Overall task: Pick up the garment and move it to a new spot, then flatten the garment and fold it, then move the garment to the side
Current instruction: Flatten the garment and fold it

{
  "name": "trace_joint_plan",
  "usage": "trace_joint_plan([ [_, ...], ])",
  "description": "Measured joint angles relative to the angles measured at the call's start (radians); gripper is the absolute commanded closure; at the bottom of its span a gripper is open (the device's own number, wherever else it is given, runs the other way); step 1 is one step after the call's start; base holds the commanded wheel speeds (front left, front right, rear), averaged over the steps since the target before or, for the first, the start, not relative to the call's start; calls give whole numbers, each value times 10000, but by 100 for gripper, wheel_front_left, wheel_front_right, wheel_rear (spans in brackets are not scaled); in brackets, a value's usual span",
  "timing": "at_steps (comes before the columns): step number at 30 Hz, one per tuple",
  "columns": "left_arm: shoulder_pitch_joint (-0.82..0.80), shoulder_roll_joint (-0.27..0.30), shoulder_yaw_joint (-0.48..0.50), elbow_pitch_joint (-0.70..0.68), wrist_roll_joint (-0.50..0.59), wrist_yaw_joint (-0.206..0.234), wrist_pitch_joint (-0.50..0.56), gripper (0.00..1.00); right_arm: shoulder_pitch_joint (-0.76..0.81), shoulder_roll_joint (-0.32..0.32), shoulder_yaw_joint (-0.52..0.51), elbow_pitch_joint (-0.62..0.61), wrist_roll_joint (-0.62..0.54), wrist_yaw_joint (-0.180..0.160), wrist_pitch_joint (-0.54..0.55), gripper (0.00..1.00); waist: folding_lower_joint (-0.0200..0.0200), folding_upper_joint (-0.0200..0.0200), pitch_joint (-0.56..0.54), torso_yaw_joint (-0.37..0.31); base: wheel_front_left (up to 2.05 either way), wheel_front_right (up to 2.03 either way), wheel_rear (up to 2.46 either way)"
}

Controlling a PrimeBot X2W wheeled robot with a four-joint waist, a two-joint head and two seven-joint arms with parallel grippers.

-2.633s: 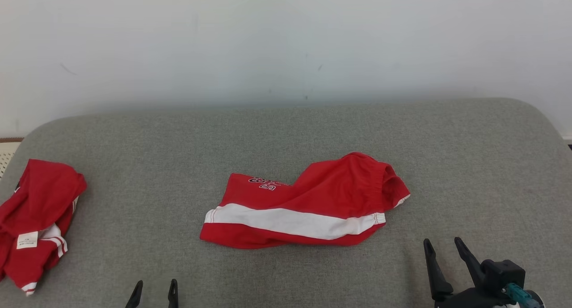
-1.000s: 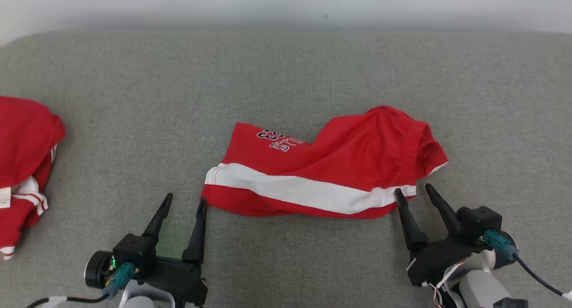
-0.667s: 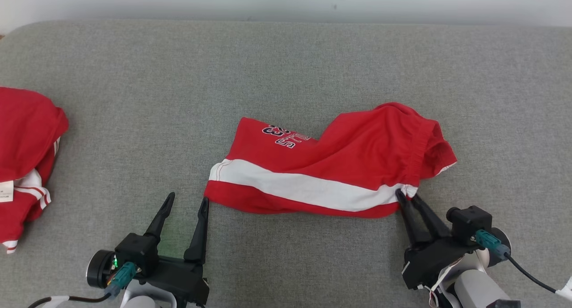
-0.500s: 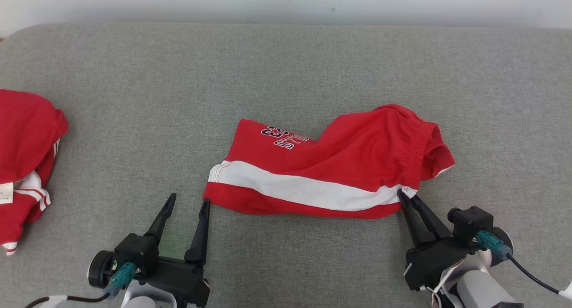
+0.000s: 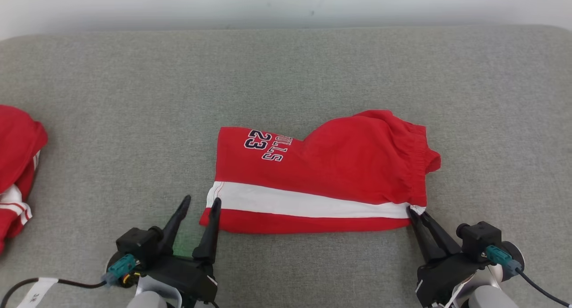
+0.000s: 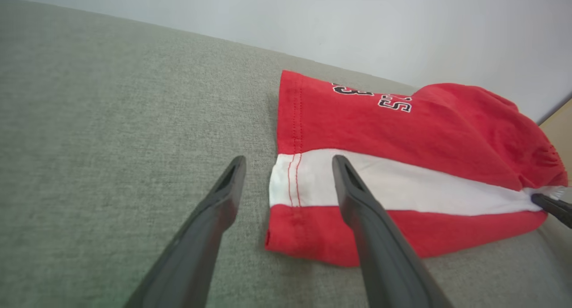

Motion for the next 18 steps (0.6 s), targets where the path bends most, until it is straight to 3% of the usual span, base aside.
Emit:
trace_joint_plan([
  [10,-689,52,-995,1300,-1191,-63,-2,0,-104,119,140,36,6,0,0,100,0,0,30,-193,0,0,0],
  [18,-1277,167,-976,2086,-1484,-63,-2,0,-195,192,190,17,25,0,0,100,0,0,100,-284,0,0,0],
])
